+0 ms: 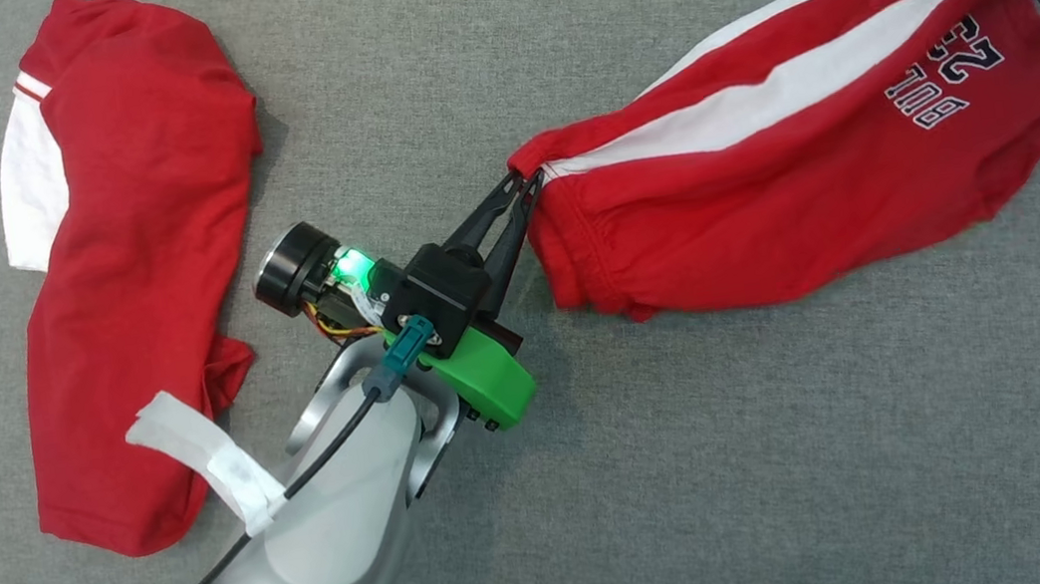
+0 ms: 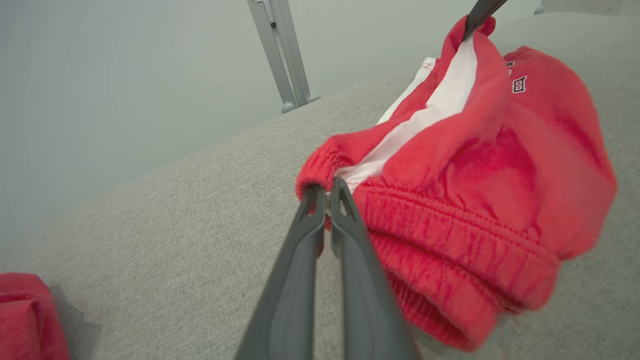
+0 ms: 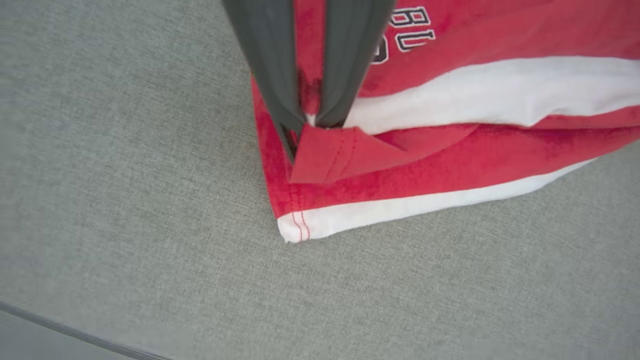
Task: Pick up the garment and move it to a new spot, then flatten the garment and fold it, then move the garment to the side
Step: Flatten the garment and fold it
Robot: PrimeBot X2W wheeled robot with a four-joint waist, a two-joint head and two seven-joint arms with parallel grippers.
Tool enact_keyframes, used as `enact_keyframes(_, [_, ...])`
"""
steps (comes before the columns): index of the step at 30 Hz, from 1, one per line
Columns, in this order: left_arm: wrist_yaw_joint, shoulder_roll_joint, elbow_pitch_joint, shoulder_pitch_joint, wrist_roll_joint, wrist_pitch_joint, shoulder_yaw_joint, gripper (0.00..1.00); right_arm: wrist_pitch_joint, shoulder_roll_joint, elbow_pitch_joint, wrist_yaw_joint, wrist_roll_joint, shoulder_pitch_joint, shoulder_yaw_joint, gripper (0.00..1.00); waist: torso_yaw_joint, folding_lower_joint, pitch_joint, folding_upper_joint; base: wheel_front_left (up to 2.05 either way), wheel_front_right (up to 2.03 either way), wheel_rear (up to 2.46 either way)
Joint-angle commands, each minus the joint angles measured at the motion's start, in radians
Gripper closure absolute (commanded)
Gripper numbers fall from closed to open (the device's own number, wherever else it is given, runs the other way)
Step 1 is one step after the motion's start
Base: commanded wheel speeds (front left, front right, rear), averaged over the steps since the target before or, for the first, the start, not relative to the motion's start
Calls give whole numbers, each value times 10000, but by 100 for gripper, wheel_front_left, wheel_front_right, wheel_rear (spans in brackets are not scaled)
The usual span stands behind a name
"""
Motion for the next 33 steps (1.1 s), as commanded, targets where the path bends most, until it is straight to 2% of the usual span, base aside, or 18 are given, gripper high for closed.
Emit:
enact_keyframes(1, [29,-42,7,-194,45,-3,87,70,-219,5,56,-6,-156,-138,-14,0,-18,0,13,0,0,0,0])
enact_keyframes(2, [30,-61,25,-188,71,-3,161,22,-363,21,135,-6,-240,-165,-10,0,-35,0,22,0,0,0,0])
enact_keyframes(3, [30,-74,44,-189,78,-3,212,0,-475,37,163,-6,-309,-204,7,0,-48,0,26,0,0,0,0])
enact_keyframes(9, [129,-131,260,-219,253,-3,511,0,-1486,75,393,-8,-773,-305,72,0,-178,0,-35,0,0,0,0])
enact_keyframes(14, [198,-135,482,-86,382,-4,720,0,-3085,176,489,-6,-1271,-338,134,0,-354,0,-250,0,0,0,0])
enact_keyframes(18, [361,-49,441,242,336,-4,1099,0,-4892,244,318,-6,-1554,107,208,0,-586,0,-628,0,0,0,0])
enact_keyframes(27, [793,173,-1126,1633,14,-4,2604,0,-9016,533,-86,-6,-1536,1999,36,0,-1378,0,-1965,0,0,0,0])
enact_keyframes(31, [876,157,-2030,2464,-83,-3,3335,0,-9740,787,-236,-6,-1836,2905,-274,0,-1784,0,-2513,0,0,0,0])
enact_keyframes(33, [876,116,-2398,2913,-100,-3,3635,0,-9794,845,-518,-8,-2180,3255,-854,0,-1984,0,-2729,0,0,0,0])
